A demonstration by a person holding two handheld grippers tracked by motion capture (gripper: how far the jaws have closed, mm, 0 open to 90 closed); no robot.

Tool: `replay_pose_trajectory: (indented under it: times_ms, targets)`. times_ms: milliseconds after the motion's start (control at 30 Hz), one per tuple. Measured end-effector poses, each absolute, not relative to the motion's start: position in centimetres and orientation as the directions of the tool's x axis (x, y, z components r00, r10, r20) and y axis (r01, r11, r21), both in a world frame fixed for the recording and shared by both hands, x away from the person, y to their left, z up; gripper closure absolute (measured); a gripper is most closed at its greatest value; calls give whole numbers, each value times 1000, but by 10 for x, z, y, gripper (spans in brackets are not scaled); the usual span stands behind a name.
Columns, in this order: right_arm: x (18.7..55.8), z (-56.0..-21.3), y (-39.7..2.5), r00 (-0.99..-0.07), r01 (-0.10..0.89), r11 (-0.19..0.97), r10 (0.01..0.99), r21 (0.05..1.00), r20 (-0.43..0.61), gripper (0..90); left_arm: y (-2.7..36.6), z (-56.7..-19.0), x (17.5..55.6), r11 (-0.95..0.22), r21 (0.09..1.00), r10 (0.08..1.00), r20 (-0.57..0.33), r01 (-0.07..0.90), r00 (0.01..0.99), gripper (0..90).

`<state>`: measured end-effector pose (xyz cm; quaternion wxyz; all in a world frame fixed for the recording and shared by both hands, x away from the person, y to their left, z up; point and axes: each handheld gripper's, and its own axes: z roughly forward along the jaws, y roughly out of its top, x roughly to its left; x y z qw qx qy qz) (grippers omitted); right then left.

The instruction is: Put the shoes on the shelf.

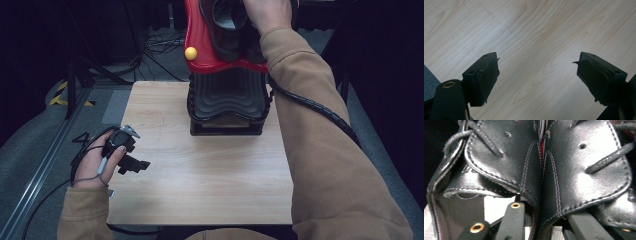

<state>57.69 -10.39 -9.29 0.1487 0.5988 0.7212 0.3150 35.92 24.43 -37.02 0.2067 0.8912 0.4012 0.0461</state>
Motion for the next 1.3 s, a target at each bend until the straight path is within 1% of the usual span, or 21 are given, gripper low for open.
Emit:
replay_pose_trajectory:
  times_ms: [233,300,400,500,667,967,1100,1267,1300]
  targets:
    - [572,-95,-104,-246,767,91,956,635,160,707,244,-371,359,-593,400,737,-78,699,671,185]
    - [571,-94,-106,-248,763,85,954,641,169,664,244,-370,359,-594,399,737,-79,699,671,185]
    - [570,-94,-107,-253,762,84,951,642,176,649,244,-370,358,-593,400,737,-78,698,671,185]
    - [569,-93,-107,-260,763,85,948,640,183,598,245,-370,358,-592,402,737,-80,699,671,185]
    - [564,-91,-107,-272,759,89,943,645,190,556,245,-372,360,-596,394,738,-76,700,671,185]
    - [548,-77,-118,-302,757,72,920,649,250,491,245,-370,357,-597,400,735,-76,695,674,185]
    - [533,-67,-125,-339,734,100,911,671,235,453,246,-370,357,-595,402,735,-77,696,674,185]
    - [518,-61,-142,-363,723,133,908,678,209,443,248,-370,356,-593,403,738,-74,697,671,186]
    - [513,-59,-151,-385,709,153,902,689,196,439,248,-369,356,-592,403,739,-76,698,670,185]
